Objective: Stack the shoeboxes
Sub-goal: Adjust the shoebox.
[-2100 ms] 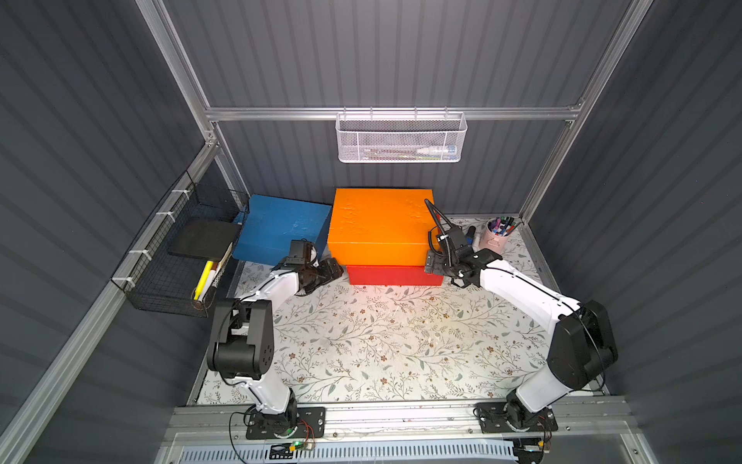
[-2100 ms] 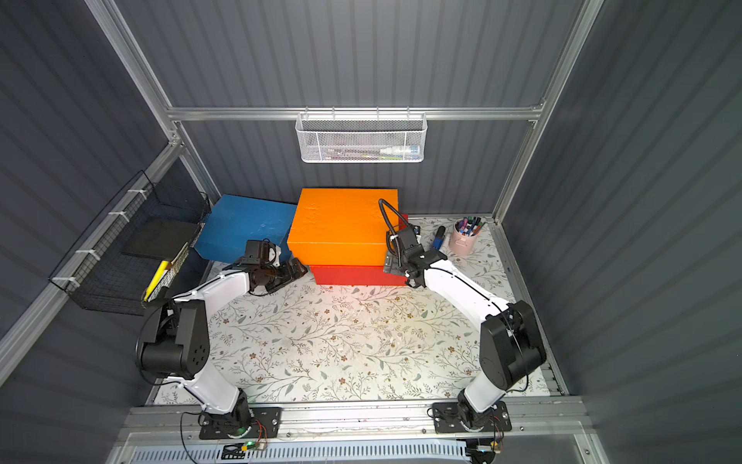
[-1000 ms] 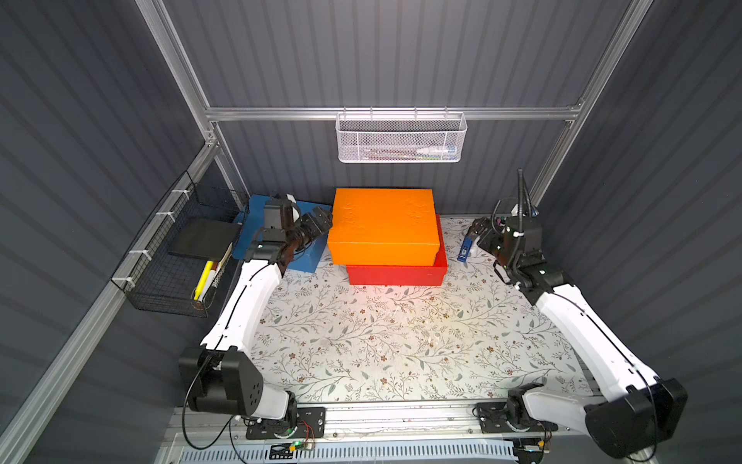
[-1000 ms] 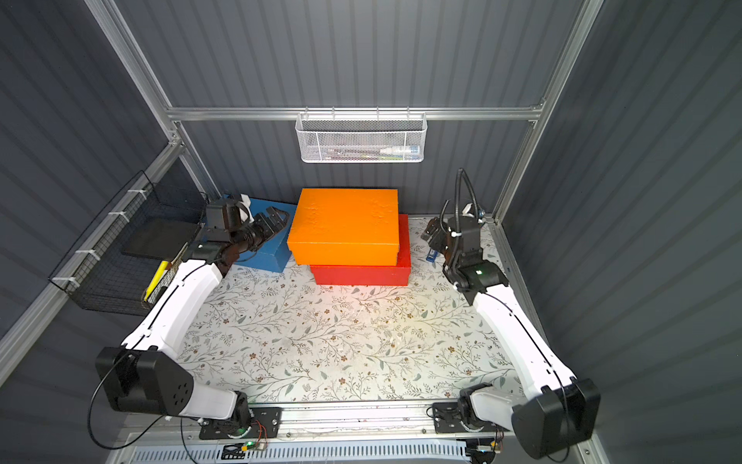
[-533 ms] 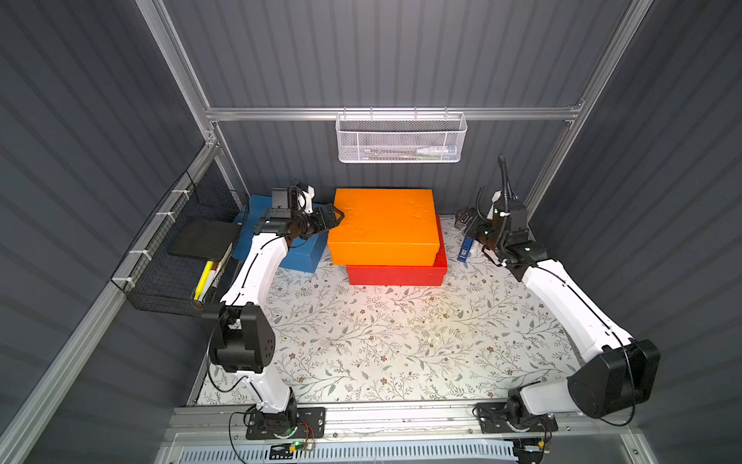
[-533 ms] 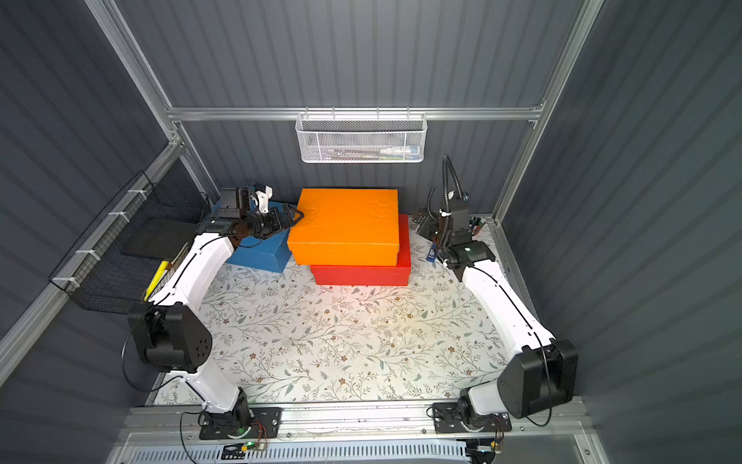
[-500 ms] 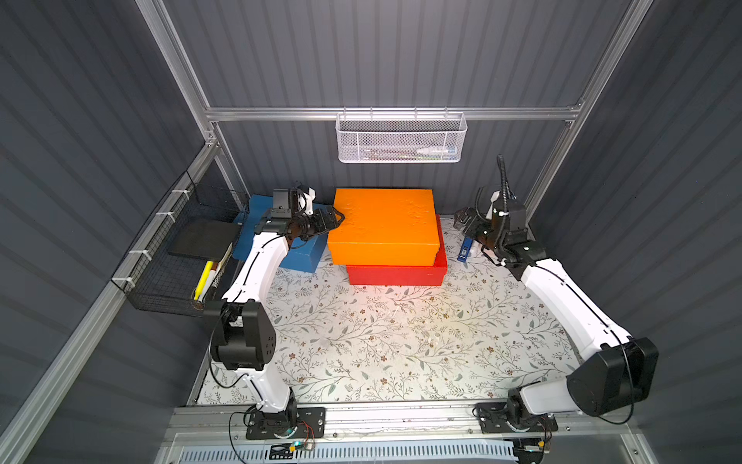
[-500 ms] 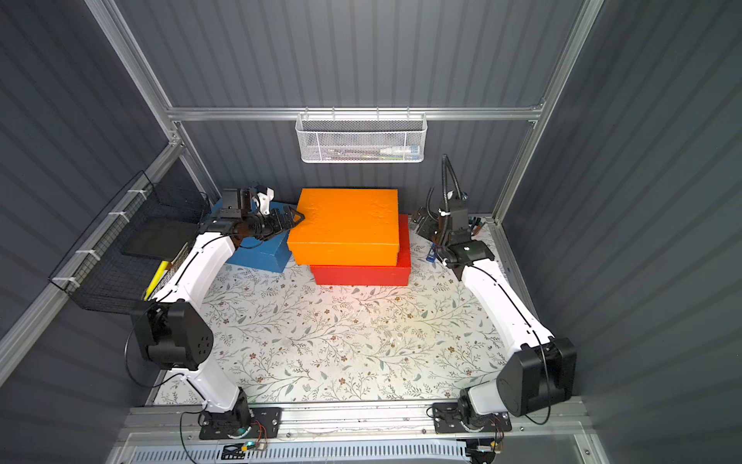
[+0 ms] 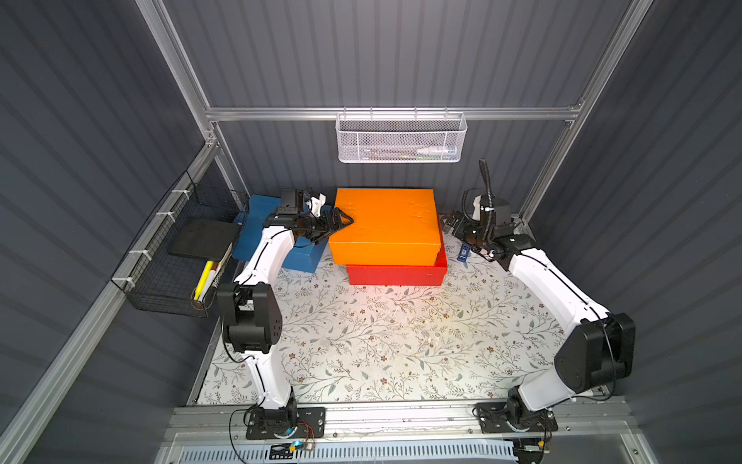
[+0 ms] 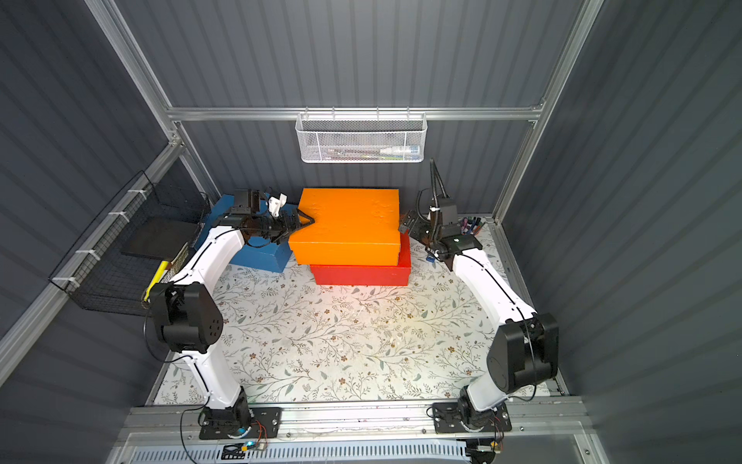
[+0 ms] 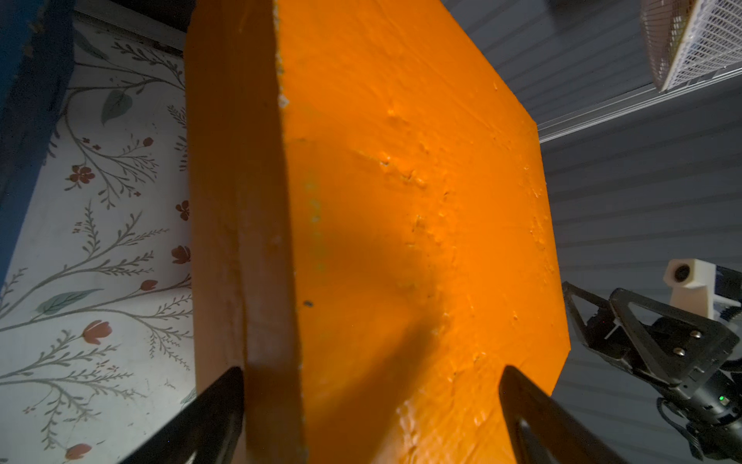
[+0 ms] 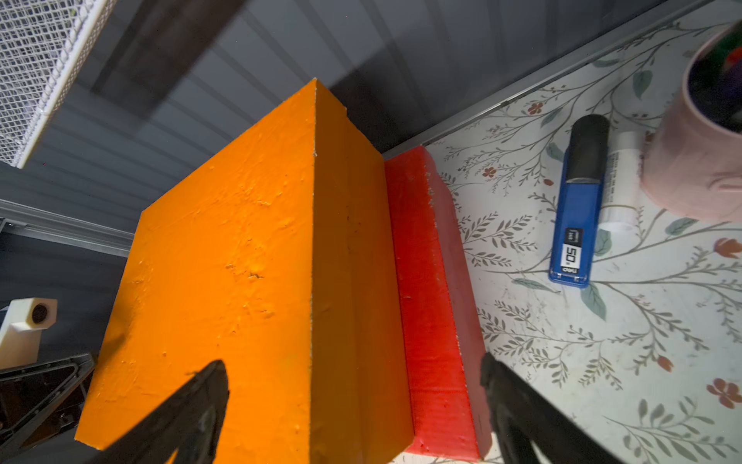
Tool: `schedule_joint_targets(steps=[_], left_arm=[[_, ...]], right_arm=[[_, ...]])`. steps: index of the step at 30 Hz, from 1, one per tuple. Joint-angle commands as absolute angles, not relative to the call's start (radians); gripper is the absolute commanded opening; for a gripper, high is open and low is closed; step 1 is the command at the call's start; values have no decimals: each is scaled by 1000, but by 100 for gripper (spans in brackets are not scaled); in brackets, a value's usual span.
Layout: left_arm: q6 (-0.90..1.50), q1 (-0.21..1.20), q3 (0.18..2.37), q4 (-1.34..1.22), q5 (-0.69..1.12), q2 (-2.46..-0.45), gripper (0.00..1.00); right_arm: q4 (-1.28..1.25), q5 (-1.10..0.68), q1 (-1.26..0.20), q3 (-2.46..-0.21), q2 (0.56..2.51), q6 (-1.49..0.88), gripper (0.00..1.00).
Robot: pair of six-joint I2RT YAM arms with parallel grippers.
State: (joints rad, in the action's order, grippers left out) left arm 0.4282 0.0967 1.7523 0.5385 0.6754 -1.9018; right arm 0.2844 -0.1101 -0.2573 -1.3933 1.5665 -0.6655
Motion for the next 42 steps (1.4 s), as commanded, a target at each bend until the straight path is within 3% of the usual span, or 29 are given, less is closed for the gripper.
schedule_joint_targets(steps=[1,24,42], left_arm=[[455,97,1787,552,732,-1922,99],[594,118,1754,454,824,-1970,99],[559,147,1805,554,776,-2008,99]], right_arm=[[273,-152,-272,-1417,1588,-690,99],[260,-124,-300,-1407,1620,-719,99],[253,-84,-330,-1383,1616,-748,99]])
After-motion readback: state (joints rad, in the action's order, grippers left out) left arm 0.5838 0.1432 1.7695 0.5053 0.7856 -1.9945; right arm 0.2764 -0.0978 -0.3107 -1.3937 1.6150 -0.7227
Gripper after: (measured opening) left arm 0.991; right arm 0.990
